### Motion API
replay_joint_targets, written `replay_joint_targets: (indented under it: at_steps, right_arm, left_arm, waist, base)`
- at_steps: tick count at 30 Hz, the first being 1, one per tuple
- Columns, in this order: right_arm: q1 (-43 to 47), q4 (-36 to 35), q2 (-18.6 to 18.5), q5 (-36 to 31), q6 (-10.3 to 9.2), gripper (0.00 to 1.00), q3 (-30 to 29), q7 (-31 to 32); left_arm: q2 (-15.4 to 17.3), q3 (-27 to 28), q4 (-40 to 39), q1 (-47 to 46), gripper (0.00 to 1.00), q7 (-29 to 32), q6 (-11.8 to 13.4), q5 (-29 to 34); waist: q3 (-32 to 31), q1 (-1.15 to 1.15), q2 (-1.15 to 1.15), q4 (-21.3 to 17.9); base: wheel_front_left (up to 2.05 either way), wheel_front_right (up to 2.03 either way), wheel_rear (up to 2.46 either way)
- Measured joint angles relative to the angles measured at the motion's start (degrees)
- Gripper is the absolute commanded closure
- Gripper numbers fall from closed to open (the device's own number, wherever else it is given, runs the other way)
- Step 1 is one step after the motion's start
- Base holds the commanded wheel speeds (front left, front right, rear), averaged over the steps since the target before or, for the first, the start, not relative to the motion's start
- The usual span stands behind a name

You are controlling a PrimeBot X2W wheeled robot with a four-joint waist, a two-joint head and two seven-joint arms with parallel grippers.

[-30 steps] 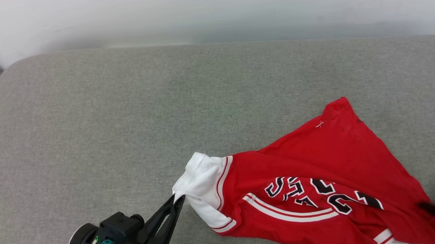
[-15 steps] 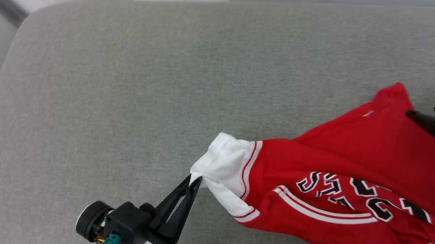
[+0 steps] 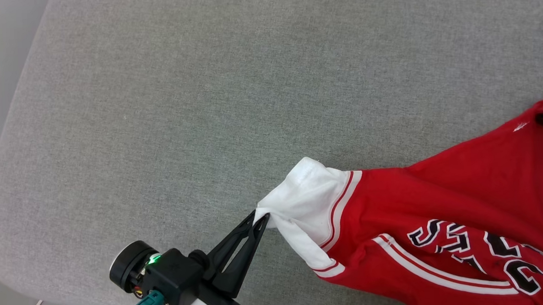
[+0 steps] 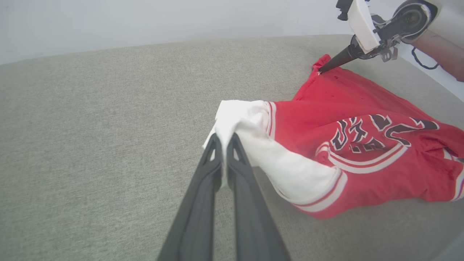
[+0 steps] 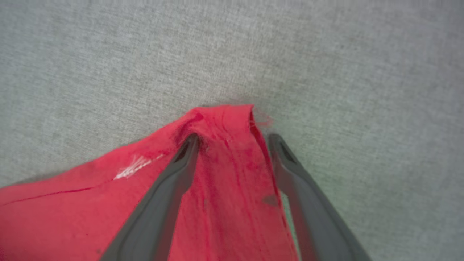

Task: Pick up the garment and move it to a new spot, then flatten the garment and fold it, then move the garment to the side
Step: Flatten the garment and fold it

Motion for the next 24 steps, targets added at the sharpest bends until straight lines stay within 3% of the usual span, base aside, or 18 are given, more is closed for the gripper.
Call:
replay_joint_targets:
  at_steps: [5, 6, 7, 8, 9, 24]
  right_arm:
    - [-1.04, 2.13, -1.08, 0.30, 0.00, 0.00, 1.65, -0.15]
    - [-1.09, 2.33, -1.32, 0.37, 0.00, 0.06, 2.10, -0.15]
    - [-1.16, 2.49, -1.46, 0.44, 0.00, 0.58, 2.38, -0.20]
    - [-1.18, 2.66, -1.55, 0.62, 0.00, 0.92, 2.55, -0.32]
    - [-1.19, 2.88, -1.53, 0.86, 0.00, 1.00, 2.64, -0.66]
    - [-1.15, 4.75, -0.31, 5.39, 0.00, 1.00, 3.99, -11.62]
  left_arm:
    - [-0.33, -0.29, 0.56, -0.20, 1.00, -0.35, -0.04, 0.00]
    - [-0.36, -0.30, 0.66, -0.25, 1.00, -0.45, -0.05, 0.00]
    - [-0.40, -0.31, 0.79, -0.26, 1.00, -0.46, -0.05, 0.00]
    - [-0.40, -0.31, 0.89, -0.28, 1.00, -0.46, -0.05, 0.00]
    - [-0.40, -0.31, 0.97, -0.32, 1.00, -0.46, -0.05, -0.01]
    - [1.56, 2.03, 1.31, -1.09, 1.00, -0.38, 0.58, -0.43]
  waist:
    - [1.22, -0.01, 0.00, 0.69]
    - [1.27, -0.01, 0.00, 0.73]
    - [1.26, -0.01, 0.00, 0.72]
    - [1.22, -0.01, 0.00, 0.68]
    - [1.15, -0.01, 0.00, 0.64]
    - [-5.70, 0.00, 0.00, -2.80]
  base:
    - [0.00, 0.00, 0.00]
    - [0.00, 0.00, 0.00]
    - [0.00, 0.00, 0.00]
    - [0.00, 0.00, 0.00]
    - [0.00, 0.00, 0.00]
    - [0.00, 0.00, 0.00]
